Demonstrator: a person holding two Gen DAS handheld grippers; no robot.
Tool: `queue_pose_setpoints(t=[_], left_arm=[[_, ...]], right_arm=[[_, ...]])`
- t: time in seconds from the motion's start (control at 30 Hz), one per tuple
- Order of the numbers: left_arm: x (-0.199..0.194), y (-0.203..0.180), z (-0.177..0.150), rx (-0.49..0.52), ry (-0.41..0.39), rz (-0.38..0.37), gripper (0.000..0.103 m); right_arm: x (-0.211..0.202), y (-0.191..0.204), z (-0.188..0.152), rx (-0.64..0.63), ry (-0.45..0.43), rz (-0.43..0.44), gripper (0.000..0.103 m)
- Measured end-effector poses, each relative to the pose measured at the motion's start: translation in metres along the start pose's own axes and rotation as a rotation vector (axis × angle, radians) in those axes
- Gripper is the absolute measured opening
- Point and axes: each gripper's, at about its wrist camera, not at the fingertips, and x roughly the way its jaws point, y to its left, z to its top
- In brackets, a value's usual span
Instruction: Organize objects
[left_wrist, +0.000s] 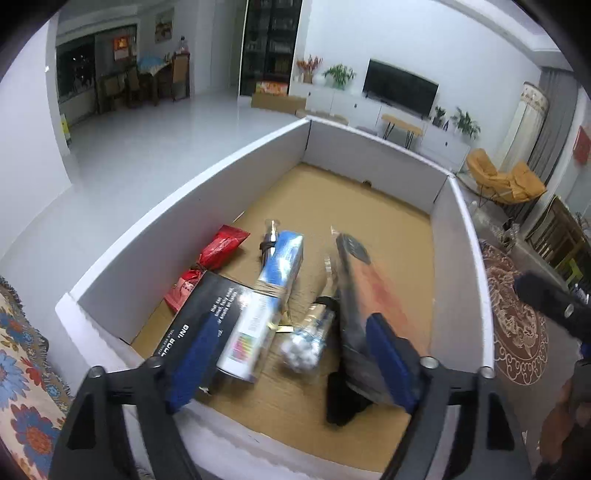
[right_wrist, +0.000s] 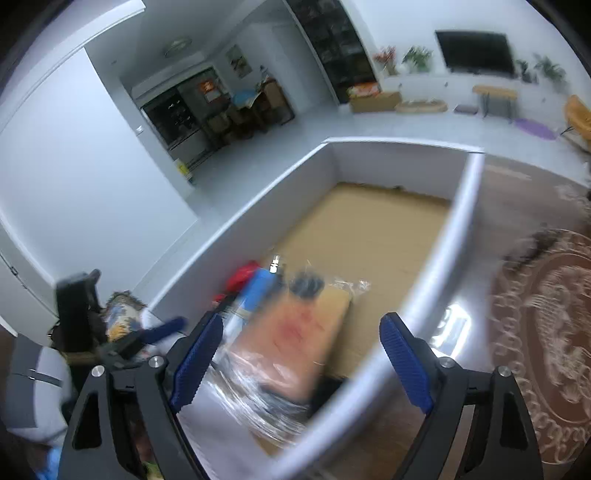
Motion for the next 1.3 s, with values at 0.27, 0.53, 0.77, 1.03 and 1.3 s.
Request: queue_pose_setpoints(t=[0.27,0.53,0.77,1.03,1.3], left_arm=[[-0.035,-0.071,-0.028,0.125,-0.072,-0.197,0.083],[-0.079,-0.178,-0.058,0.334,-0.077,-0.458,0.089],[-0.047,-0.255,-0.090,0.496,0.070,-0.539,0.089],[0.062,-0.331,-0.004,0.580,0.053,-0.367,0.089],[0.195,-0.378,0.067,0.594,0.182,-0.284,0.089]], right_arm=[[-0.050,-0.143,-0.104,-0.062,0.063,-0.454,0.099],[-0.120,-0.247,-0.152,0.088,0.090,-0.643,0.100],[-0.128,-0.252,-0.153,0.151,0.096,-0.615,0.103],[-0.125,-0.251,-0.156,0.150,0.096,-0.614,0.103],[-0.126,-0.251,-0.155,0.150,0.096,-0.614,0.103]])
